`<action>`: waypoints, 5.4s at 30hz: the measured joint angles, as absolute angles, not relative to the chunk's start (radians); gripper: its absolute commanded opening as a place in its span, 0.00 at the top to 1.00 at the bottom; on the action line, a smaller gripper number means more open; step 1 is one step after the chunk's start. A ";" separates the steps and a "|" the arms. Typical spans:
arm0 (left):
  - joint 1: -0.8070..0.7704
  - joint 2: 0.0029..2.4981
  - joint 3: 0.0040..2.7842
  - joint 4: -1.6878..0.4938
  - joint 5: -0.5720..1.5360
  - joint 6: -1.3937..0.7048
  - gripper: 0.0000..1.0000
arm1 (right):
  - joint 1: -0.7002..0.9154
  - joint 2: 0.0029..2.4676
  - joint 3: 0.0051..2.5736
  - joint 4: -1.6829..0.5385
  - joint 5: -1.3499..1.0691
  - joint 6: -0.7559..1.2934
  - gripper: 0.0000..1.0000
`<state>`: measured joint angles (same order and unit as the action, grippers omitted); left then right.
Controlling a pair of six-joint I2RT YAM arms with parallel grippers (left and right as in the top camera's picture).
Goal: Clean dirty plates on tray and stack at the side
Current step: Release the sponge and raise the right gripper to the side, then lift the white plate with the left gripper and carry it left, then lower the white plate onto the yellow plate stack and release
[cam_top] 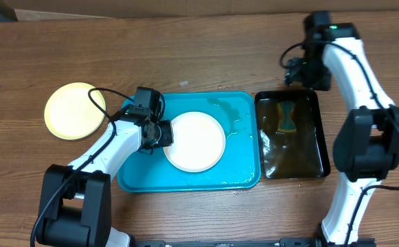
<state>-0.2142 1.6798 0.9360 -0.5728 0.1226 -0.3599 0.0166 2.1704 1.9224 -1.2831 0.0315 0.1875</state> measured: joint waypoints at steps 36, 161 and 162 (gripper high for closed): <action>-0.197 1.745 1.327 -0.779 0.085 -0.287 0.96 | -0.396 2.170 1.922 -1.238 0.004 0.277 0.00; 0.445 1.818 1.326 -0.478 0.620 -0.126 0.00 | -0.392 2.170 1.922 -1.198 0.003 0.281 0.00; 0.434 1.818 1.326 -0.478 0.617 -0.126 0.00 | -0.392 2.170 1.922 -1.198 0.003 0.281 0.00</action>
